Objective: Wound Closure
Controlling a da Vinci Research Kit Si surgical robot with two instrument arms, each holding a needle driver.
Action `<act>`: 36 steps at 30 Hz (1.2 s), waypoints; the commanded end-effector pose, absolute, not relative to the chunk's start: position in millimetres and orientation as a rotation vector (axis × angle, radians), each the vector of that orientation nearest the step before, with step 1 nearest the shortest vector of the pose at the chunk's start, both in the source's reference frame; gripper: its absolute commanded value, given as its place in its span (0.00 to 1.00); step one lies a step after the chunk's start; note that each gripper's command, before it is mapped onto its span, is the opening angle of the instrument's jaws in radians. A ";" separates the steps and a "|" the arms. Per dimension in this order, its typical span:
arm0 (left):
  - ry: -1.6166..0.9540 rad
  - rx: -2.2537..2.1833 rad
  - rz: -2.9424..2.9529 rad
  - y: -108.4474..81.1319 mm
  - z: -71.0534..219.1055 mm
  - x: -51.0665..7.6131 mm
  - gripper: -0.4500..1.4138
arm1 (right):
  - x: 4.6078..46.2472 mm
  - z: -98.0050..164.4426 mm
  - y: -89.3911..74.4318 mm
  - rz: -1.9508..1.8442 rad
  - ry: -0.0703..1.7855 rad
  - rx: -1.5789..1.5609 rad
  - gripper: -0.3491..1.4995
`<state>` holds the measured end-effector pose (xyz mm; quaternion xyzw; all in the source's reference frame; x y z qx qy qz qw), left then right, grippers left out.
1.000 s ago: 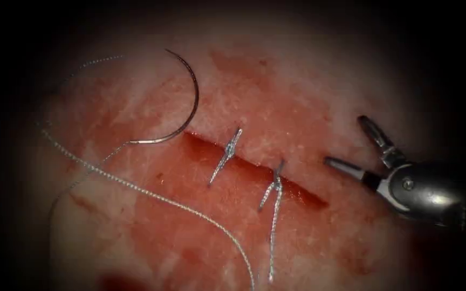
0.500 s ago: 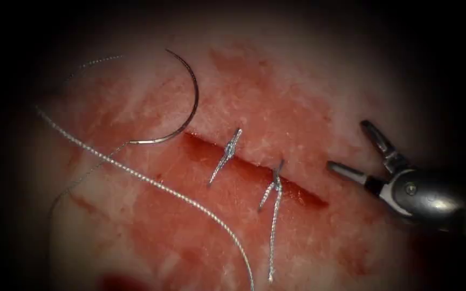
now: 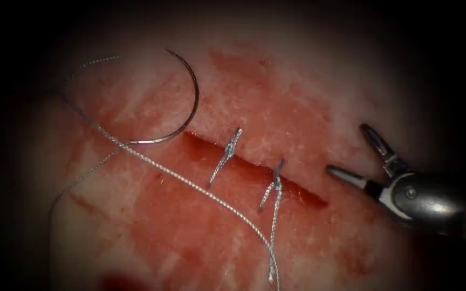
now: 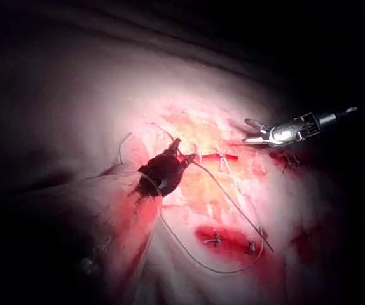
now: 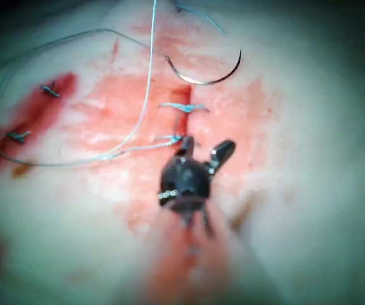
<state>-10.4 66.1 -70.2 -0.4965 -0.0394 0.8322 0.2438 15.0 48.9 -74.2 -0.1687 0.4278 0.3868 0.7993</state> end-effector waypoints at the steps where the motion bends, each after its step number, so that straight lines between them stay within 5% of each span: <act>1: -0.103 -1.332 2.262 65.8 -69.6 -10.6 0.43 | 15.7 -73.7 48.5 0.826 0.920 -0.356 0.77; 3: -0.101 -1.259 2.214 66.4 -69.7 -9.8 0.61 | 15.7 -73.7 48.5 0.824 0.922 -0.355 0.77; 5: -0.156 -1.218 2.176 66.4 -69.9 -8.9 0.64 | 15.7 -73.7 48.5 0.824 0.920 -0.353 0.77; 15: -0.258 -1.121 2.137 64.0 -74.3 -5.9 0.63 | 15.5 -73.8 48.2 0.811 0.931 -0.335 0.77; 22: -0.212 -1.263 2.350 59.8 -74.8 -13.9 0.59 | 14.4 -75.0 48.1 0.805 0.937 -0.318 0.76; 27: -0.235 -1.319 2.501 53.3 -70.3 -22.6 0.43 | 13.4 -76.4 47.6 0.801 0.942 -0.303 0.75; 36: -0.169 -1.366 2.721 48.9 -62.7 -31.5 0.43 | 14.4 -77.4 45.5 0.773 0.972 -0.273 0.77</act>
